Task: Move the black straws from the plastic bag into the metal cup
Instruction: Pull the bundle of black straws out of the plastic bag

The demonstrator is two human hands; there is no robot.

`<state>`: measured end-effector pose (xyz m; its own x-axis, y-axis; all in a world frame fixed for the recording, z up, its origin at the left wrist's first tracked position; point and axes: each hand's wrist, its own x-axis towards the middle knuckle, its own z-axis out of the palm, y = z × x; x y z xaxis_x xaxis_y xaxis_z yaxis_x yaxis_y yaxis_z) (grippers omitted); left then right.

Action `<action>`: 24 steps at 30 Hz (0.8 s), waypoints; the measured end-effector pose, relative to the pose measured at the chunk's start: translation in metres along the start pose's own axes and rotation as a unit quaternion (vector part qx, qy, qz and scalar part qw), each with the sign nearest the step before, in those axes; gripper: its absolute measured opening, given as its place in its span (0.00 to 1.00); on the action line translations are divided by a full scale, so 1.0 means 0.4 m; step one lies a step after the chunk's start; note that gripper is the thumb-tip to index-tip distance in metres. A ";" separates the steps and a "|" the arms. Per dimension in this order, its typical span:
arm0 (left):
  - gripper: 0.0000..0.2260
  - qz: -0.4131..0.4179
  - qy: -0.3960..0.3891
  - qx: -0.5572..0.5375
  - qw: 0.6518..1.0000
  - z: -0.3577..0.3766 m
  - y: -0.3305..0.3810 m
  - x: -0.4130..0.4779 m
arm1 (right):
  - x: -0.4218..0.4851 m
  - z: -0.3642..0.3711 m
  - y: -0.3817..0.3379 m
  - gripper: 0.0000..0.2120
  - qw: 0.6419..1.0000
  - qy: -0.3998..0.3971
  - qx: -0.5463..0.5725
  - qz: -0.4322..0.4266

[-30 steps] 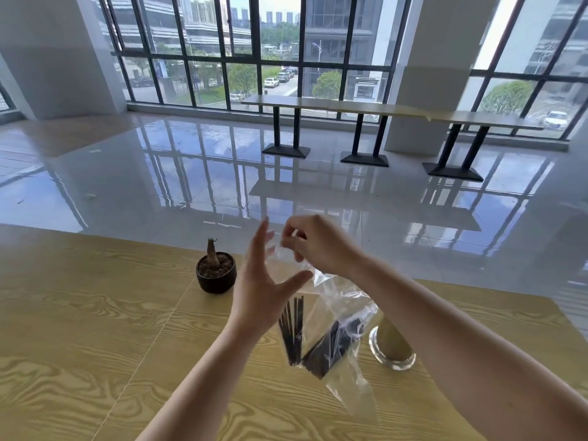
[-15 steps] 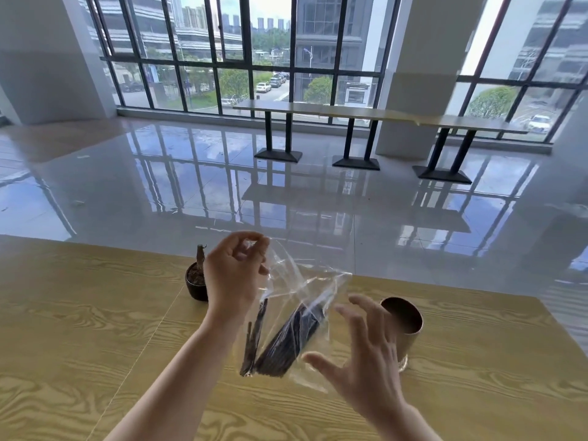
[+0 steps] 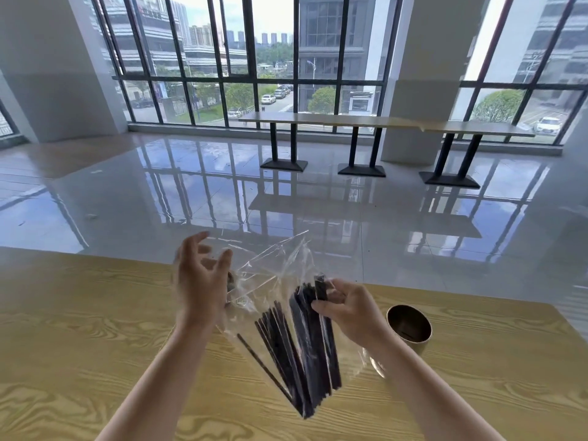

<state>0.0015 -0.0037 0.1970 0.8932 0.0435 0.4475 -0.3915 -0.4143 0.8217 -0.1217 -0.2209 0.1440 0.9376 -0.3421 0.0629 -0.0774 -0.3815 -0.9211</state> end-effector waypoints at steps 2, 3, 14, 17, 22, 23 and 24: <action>0.29 0.148 0.012 0.183 0.972 -0.016 -0.001 -0.002 | 0.010 -0.009 -0.018 0.06 1.000 -0.020 0.010 -0.009; 0.33 0.235 0.001 0.234 0.943 -0.018 0.008 -0.008 | 0.012 -0.009 -0.027 0.07 0.999 -0.030 0.017 -0.012; 0.05 0.350 -0.149 0.094 0.920 0.009 0.015 -0.011 | -0.006 -0.035 -0.048 0.04 0.995 -0.098 -0.027 -0.010; 0.11 0.024 -0.179 -0.157 0.971 -0.009 0.018 0.046 | -0.013 -0.068 -0.030 0.05 0.996 -0.087 -0.027 0.009; 0.07 -0.018 -0.154 -0.168 0.973 -0.003 0.034 0.113 | -0.015 -0.094 -0.021 0.04 0.992 -0.091 0.079 0.030; 0.05 -0.018 -0.126 -0.150 0.980 0.001 0.031 0.126 | -0.016 -0.098 -0.019 0.07 0.991 -0.090 0.098 0.033; 0.04 -0.019 -0.103 -0.126 0.987 0.003 0.028 0.138 | -0.019 -0.102 -0.018 0.09 0.989 -0.089 0.112 0.034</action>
<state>0.0468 -0.0069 0.2304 0.9238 -0.1420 0.3555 -0.3770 -0.1763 0.9093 -0.1420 -0.2506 0.1659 0.9791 -0.1966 -0.0518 -0.0834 -0.1558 -0.9843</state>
